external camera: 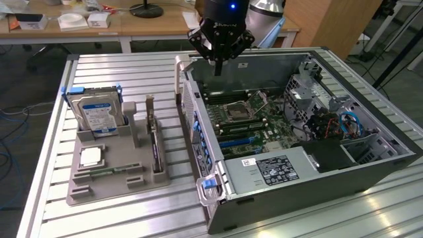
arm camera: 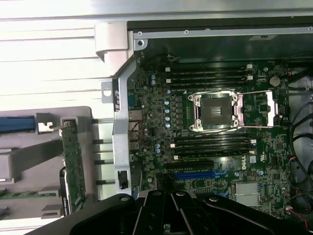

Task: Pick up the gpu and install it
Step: 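Reach for the gpu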

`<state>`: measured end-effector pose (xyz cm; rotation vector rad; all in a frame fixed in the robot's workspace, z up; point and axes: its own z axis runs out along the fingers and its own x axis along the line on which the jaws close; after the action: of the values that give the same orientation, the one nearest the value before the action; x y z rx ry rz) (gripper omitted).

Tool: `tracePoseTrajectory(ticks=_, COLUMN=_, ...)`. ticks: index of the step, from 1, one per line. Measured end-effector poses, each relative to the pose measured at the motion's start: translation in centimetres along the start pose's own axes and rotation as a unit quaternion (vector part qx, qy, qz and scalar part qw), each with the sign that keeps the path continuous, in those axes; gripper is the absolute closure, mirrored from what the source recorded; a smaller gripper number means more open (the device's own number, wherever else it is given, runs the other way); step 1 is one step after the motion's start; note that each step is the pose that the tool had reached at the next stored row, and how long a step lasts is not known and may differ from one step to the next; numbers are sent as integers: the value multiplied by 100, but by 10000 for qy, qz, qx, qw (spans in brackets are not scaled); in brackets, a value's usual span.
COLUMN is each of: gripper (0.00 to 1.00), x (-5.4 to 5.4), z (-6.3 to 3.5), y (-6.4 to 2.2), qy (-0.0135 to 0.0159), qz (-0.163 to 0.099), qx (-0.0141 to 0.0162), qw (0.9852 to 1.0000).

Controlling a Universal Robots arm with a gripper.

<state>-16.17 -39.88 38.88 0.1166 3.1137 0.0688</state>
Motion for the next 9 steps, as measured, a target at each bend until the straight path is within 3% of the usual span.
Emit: tracePoseTrajectory(ticks=9, gripper=90, x=44, z=3, y=-4, qy=0, qz=-1, qx=0, qw=10000)
